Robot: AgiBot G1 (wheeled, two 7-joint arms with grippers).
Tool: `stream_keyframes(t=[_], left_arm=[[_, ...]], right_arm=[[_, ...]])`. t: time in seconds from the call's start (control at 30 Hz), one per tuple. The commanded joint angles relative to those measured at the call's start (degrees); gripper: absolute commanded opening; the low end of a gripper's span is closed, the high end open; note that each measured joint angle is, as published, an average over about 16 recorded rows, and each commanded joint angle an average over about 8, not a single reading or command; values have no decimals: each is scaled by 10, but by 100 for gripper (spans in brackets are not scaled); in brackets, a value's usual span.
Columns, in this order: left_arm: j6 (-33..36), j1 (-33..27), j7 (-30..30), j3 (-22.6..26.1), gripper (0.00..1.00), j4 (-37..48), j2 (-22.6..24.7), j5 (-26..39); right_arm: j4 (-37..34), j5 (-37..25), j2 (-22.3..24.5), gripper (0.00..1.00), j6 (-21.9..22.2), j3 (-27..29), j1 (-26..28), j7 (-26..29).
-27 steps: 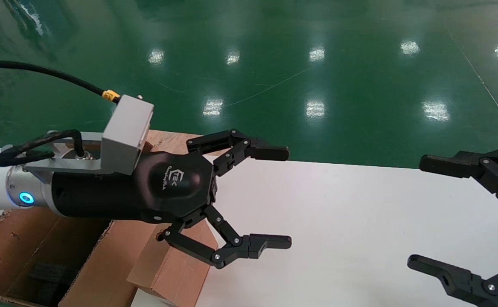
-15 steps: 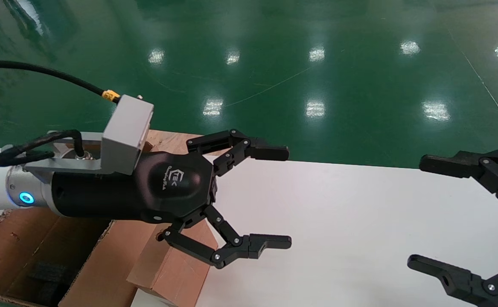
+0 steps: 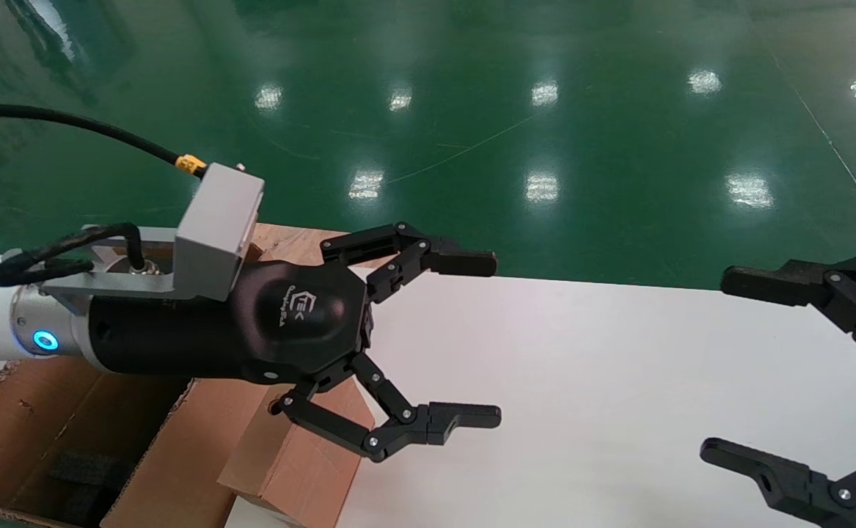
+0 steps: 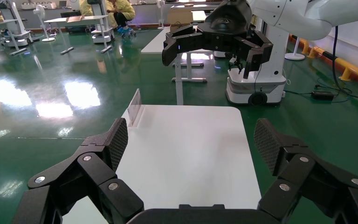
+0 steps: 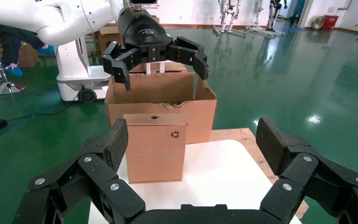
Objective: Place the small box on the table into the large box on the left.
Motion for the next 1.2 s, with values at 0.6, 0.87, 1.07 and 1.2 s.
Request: stream_keyframes(t=[0.6, 0.87, 1.07, 1.2], left_arm=[[-28, -92, -3, 44, 100, -36, -27, 193], [-13, -200, 30, 72, 100, -41, -18, 324], [-5, -240, 24, 79, 100, -40, -11, 353], [-4, -238, 26, 80, 100, -39, -11, 353]], right_arm=[[0, 0, 0, 0, 0, 0, 0, 0], [0, 0, 0, 4, 0, -1, 0, 0], [0, 0, 0, 65, 0, -1, 0, 0], [0, 0, 0, 95, 0, -1, 0, 0]])
